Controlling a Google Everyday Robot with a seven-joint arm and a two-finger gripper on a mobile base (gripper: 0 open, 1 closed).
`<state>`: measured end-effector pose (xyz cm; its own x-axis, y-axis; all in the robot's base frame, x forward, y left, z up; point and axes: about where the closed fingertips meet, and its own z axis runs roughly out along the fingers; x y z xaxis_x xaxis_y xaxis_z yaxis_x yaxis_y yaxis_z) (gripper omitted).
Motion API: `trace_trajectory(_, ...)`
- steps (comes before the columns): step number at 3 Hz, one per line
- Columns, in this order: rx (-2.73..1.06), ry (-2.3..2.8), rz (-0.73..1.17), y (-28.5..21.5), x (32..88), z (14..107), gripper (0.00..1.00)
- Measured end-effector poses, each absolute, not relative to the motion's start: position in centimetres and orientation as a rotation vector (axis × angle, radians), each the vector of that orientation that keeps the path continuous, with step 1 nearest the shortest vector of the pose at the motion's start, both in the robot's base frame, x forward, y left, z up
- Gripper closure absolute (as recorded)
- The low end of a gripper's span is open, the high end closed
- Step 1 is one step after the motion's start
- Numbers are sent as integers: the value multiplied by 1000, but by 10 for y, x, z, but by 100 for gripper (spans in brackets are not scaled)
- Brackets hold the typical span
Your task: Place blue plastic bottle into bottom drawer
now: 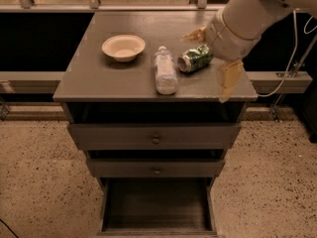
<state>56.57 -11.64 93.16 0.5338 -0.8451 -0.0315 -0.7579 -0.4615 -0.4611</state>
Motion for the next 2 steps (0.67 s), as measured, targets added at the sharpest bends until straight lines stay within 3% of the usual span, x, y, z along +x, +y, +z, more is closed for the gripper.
trace_trajectory(2,-2454,1015,-312,-78,622,931,0)
